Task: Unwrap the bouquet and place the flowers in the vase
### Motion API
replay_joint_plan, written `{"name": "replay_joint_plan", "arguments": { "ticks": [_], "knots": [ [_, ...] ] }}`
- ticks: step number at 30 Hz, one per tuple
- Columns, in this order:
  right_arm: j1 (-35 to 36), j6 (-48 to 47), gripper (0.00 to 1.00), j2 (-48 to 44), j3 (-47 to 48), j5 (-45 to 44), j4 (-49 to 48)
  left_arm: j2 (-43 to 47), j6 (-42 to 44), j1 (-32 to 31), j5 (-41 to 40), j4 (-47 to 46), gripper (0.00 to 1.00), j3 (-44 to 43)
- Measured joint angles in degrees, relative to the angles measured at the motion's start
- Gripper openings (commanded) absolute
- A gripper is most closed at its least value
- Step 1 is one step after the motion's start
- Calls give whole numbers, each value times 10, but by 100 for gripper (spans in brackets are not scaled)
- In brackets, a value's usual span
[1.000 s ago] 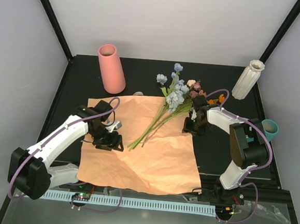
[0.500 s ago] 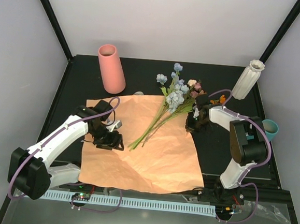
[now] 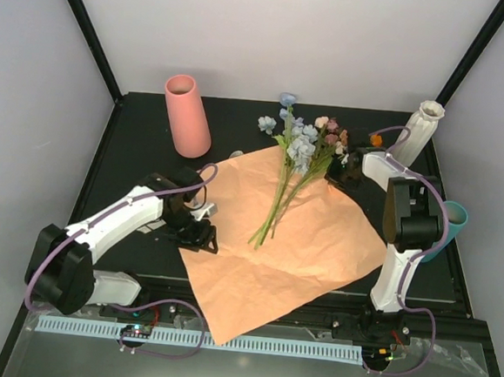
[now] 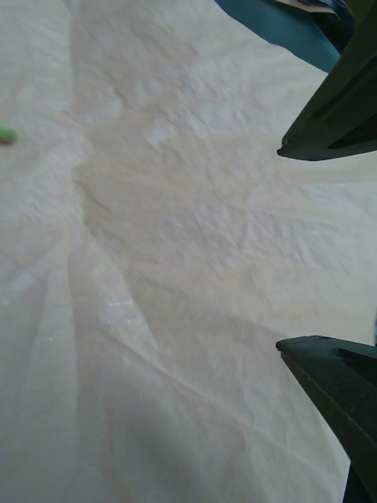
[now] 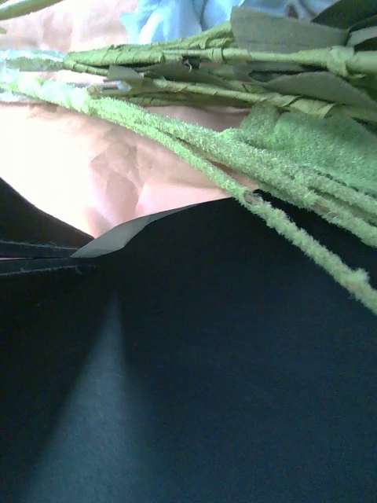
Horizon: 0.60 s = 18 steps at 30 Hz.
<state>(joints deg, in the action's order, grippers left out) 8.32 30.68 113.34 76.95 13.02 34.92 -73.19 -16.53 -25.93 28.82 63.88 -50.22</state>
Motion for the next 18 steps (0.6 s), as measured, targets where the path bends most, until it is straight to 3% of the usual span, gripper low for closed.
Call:
{"name": "replay_joint_plan", "arguments": {
  "ticks": [6, 9, 12, 18],
  "knots": [
    [-23, -1, 4, 2, 14, -5, -4, -31, 13, -44, 5, -24, 62, -1],
    [-27, -12, 22, 0, 12, -4, -2, -31, 11, -49, -2, -35, 63, -1],
    [-28, -23, 33, -18, 1, -4, 2, -27, 7, -49, -6, -43, 63, -15],
    [-28, -49, 42, -85, -2, -7, 33, -42, 6, -49, -19, -73, 65, -120]
  ]
}}
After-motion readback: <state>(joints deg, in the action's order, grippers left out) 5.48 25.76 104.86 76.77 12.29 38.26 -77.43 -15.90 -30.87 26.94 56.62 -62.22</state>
